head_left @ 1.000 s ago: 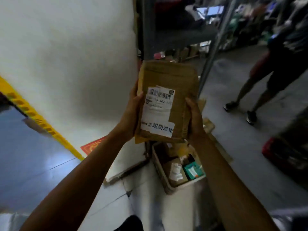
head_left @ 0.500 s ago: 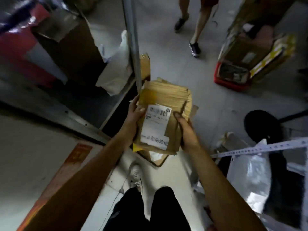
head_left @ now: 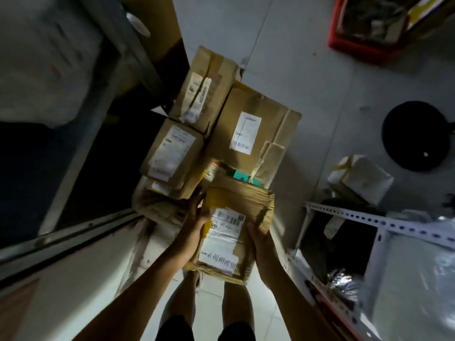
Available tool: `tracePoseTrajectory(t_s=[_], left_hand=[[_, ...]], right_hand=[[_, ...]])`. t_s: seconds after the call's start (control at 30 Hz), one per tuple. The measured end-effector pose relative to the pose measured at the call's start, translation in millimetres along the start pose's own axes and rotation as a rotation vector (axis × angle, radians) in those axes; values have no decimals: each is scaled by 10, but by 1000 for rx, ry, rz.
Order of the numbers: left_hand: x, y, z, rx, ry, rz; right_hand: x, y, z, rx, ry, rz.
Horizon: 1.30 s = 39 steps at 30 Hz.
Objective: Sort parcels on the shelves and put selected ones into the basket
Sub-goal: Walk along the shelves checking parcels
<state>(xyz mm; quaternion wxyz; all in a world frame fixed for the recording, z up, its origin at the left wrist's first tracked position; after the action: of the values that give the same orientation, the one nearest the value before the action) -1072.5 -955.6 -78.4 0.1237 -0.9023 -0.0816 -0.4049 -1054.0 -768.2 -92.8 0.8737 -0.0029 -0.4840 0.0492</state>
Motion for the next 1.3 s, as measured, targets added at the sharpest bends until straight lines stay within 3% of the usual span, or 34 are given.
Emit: tracePoseTrajectory(t_s=[0.23, 0.37, 0.53, 0.73, 0.9, 1.1, 1.3], left_hand=[[-827, 351, 480, -229, 96, -72], [-1116, 453, 299, -506, -79, -99], [-1145, 517, 9, -764, -398, -302], [-1020, 472, 145, -839, -410, -223], [-349, 427, -75, -922, -350, -248], [874, 402, -619, -942, -209, -227], [2118, 736, -1086, -892, -177, -458]], right_hand=[[-877, -107, -368, 84, -17, -14], [-1187, -279, -318, 168, -27, -6], [-1441, -422, -381, 272, -72, 7], [-1281, -317, -249, 407, -48, -91], [-596, -219, 66, 582, -68, -170], [565, -522, 708, 687, 20, -12], [1345, -1294, 1170, 1180, 195, 334]])
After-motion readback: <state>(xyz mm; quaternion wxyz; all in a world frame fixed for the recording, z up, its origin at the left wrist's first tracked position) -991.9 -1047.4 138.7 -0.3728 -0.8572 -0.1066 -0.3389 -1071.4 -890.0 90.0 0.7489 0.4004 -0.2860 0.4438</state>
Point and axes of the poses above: each hand's wrist, its own x-axis away from the middle knuckle, its own y-axis out of the back of the hand, z = x × y, the point moved 10 cm from there along -x, towards the middle knuckle, and after that the axes turned 1 degree about y, right-handed, at the moved point
